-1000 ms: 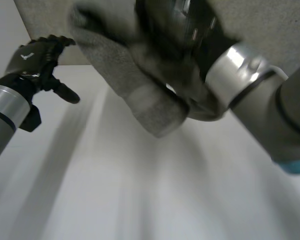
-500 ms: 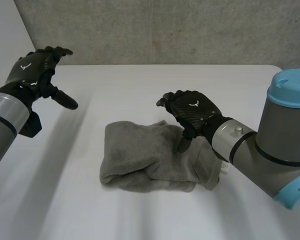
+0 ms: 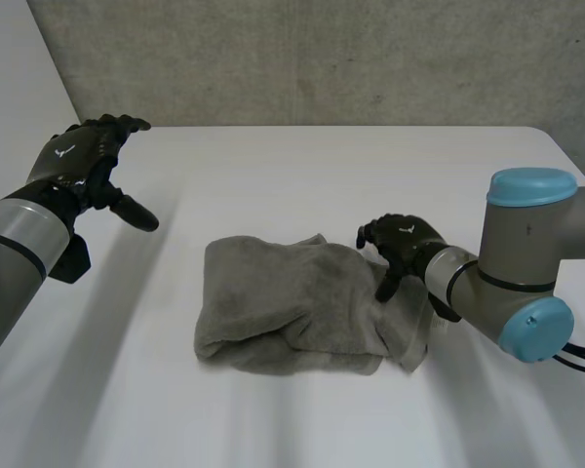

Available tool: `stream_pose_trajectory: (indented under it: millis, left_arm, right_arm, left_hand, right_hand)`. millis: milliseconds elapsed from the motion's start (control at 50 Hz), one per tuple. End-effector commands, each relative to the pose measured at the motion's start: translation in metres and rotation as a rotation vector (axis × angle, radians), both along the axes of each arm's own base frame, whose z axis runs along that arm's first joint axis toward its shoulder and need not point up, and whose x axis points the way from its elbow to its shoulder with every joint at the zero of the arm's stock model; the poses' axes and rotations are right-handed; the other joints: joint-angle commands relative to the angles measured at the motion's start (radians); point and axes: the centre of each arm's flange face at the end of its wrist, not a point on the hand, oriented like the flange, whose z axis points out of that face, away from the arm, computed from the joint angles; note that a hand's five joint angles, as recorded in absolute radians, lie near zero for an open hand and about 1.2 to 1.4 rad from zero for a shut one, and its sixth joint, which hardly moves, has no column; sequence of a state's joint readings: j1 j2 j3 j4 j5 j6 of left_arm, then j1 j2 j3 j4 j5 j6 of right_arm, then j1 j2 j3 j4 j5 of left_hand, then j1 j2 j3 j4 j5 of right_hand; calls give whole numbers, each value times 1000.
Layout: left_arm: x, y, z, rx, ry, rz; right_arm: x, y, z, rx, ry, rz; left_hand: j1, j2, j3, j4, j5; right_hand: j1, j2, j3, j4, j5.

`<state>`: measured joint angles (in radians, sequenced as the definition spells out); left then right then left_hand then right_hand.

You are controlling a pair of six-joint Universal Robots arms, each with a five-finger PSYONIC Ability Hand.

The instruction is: Fold the towel.

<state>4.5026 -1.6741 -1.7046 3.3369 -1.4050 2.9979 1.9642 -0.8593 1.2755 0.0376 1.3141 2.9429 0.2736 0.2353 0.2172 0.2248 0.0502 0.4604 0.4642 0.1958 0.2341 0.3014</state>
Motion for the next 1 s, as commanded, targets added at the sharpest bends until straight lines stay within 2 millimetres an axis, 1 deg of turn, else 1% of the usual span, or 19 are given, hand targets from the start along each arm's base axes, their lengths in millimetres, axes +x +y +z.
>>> stream_pose_trajectory:
  millis: [20,140,180,240,300,320,360,380,420,440,480,680,760,800,860,900,940,980,1000]
  left_arm:
    - [0,1,-1,-2,-1,-2]
    - [0,2,0,-4,0,-2]
    - [0,2,0,-2,-1,-2]
    - [0,2,0,-2,-1,-2]
    - [0,2,0,-4,0,-2]
    - [0,2,0,-4,0,-2]
    - [0,2,0,-5,0,-2]
    - [0,2,0,-5,0,-2]
    - [0,2,1,-7,0,0]
    - [0,2,1,-7,0,0]
    - [1,2,1,-8,1,1]
    - [3,1,2,-9,4,9]
    - [3,1,2,-10,4,9]
    - [3,1,3,-12,4,11]
    - [4,0,3,-11,6,12]
    - [4,0,3,-13,6,14]
    - [4,0,5,-17,7,14]
    - [5,0,5,-17,7,15]
    - [5,0,5,-17,7,15]
  right_arm:
    - [6,6,-13,52,20,24]
    - [14,11,-8,43,12,54]
    - [16,11,3,14,1,61]
    - [17,8,19,-26,-18,64]
    - [21,4,104,-256,-123,74]
    - [21,4,105,-257,-123,74]
    - [21,8,188,-500,-235,95]
    - [21,8,188,-502,-236,95]
    - [15,23,267,-743,-363,112]
    - [15,23,268,-745,-364,112]
    - [11,35,309,-851,-459,134]
    - [5,63,338,-959,-554,131]
    - [17,58,311,-915,-516,169]
    - [36,51,269,-855,-403,250]
    - [51,56,247,-919,-228,325]
    - [52,55,258,-1022,-155,320]
    - [51,60,309,-1252,-124,265]
    - [48,63,334,-1323,-161,219]
    - [48,63,334,-1324,-162,219]
  left_hand:
    - [-99,-61,-43,-50,-50]
    - [-99,-61,-43,-50,-50]
    - [-99,-61,-43,-50,-50]
    - [-99,-61,-43,-50,-50]
    - [-99,-61,-43,-50,-50]
    - [-99,-61,-43,-50,-50]
    - [-99,-61,-43,-50,-50]
    - [-99,-61,-43,-50,-50]
    - [-99,-61,-43,-50,-50]
    - [-99,-61,-43,-50,-50]
    - [-99,-61,-43,-50,-50]
    - [-99,-61,-43,-50,-50]
    - [-99,-61,-43,-50,-50]
    - [-99,-61,-43,-50,-50]
    - [-99,-61,-43,-50,-50]
    - [-99,-61,-43,-50,-50]
    - [-99,-61,-43,-50,-50]
    - [-99,-61,-43,-50,-50]
    - [-99,-61,-43,-50,-50]
  right_hand:
    - [62,58,-21,-60,46]
    - [441,437,-21,-60,425]
    - [934,930,-21,-60,919]
    - [936,932,-21,-60,920]
    - [936,932,-21,-60,920]
    - [936,932,-21,-60,920]
    - [936,932,-21,-60,920]
    - [936,932,-21,-60,920]
    - [936,932,-21,-60,920]
    - [936,932,-21,-60,920]
    - [936,932,-21,-60,920]
    - [936,932,-21,-60,920]
    - [936,932,-21,-60,920]
    - [936,932,-21,-60,920]
    - [936,932,-21,-60,920]
    - [936,932,-21,-60,920]
    - [936,932,-21,-60,920]
    - [936,932,-21,-60,920]
    - [936,932,-21,-60,920]
